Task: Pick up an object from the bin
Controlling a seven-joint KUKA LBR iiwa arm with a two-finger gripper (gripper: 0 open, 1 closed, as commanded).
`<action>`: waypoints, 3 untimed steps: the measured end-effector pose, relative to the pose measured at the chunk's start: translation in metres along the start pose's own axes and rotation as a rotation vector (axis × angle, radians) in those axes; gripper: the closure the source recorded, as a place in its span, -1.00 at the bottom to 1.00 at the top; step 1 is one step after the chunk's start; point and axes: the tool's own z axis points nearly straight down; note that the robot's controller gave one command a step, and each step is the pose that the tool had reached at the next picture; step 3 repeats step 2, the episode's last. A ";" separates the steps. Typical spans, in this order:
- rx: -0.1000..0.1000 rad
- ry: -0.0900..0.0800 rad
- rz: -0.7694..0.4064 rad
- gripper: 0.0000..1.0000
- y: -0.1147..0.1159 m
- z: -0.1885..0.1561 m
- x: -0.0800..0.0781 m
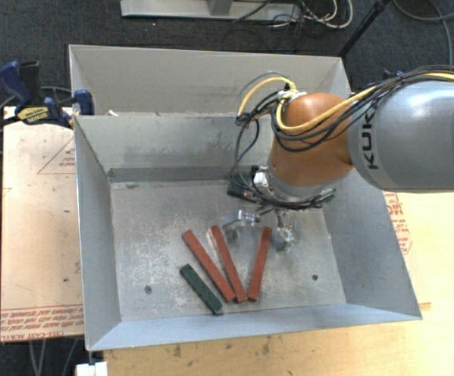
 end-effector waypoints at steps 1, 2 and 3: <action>0.004 0.002 0.005 1.00 -0.002 -0.003 0.004; 0.012 0.001 -0.277 1.00 0.005 -0.207 -0.018; 0.012 0.001 -0.277 1.00 0.005 -0.207 -0.018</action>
Offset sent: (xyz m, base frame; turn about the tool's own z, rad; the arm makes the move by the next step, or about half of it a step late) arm 0.0000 0.0000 0.0000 0.0000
